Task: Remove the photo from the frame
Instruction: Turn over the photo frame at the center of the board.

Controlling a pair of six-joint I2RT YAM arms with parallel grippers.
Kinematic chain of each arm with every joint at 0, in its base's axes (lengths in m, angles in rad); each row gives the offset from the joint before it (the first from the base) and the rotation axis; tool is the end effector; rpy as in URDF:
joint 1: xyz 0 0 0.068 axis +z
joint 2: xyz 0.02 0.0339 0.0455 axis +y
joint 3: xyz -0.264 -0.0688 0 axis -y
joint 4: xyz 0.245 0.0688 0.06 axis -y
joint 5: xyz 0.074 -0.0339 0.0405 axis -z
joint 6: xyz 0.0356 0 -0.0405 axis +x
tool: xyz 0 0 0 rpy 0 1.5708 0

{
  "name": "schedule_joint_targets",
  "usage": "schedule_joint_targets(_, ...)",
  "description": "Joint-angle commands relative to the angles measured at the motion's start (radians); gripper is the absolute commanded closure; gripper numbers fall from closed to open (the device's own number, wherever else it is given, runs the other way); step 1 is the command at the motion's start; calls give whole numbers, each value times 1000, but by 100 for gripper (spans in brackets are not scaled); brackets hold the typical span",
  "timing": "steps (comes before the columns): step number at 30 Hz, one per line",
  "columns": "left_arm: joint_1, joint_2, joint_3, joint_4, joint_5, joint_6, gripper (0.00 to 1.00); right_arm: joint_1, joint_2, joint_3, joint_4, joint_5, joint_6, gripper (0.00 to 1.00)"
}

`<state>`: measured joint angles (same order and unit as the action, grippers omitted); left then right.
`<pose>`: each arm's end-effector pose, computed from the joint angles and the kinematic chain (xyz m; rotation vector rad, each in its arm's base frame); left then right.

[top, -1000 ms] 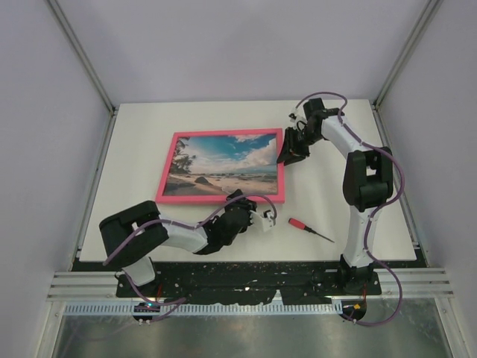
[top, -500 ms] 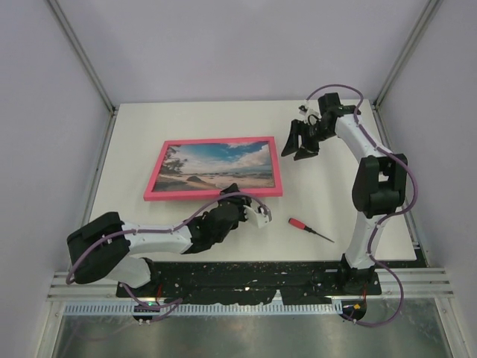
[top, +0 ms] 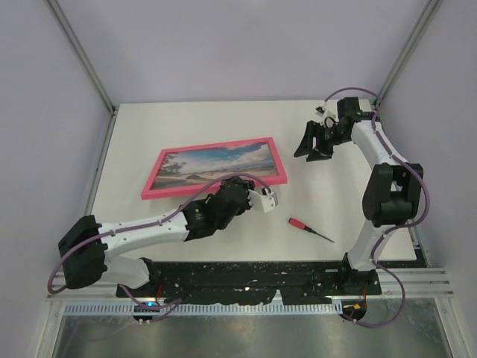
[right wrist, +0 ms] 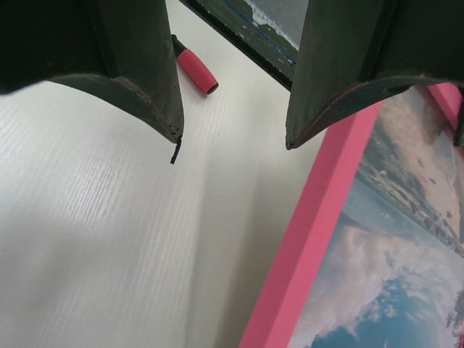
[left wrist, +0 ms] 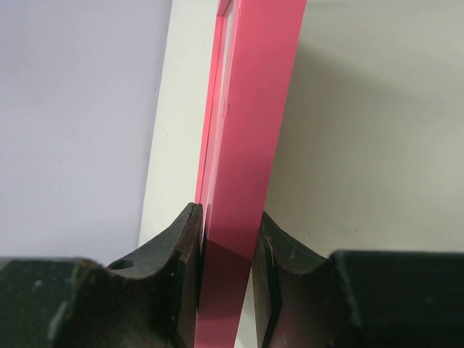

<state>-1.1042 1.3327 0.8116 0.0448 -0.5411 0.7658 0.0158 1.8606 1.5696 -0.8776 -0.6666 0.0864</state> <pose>0.1482 -0.2534 0.2522 1.3819 1.4320 0.3351 0.3869 0.0281 0.2598 -0.0926 2.6327 0.9359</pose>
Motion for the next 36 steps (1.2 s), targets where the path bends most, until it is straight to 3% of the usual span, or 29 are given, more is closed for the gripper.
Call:
schedule_joint_targets(1, 29, -55, 188, -149, 23, -175, 100, -34, -92, -46, 57, -4, -16, 37)
schedule_joint_targets(13, 151, -4, 629, -552, 187, -328, 100, -70, -176, -163, 106, 19, -20, 37)
schedule_joint_targets(21, 194, 6, 745, -661, 257, -430, 100, -71, -222, -189, 109, 45, -36, 37)
schedule_joint_targets(30, 297, 117, 1035, -884, 280, -641, 100, -71, -241, -210, 115, 52, -45, 37)
schedule_joint_targets(36, 342, 154, 1135, -953, 279, -723, 100, -73, -247, -220, 120, 53, -47, 37)
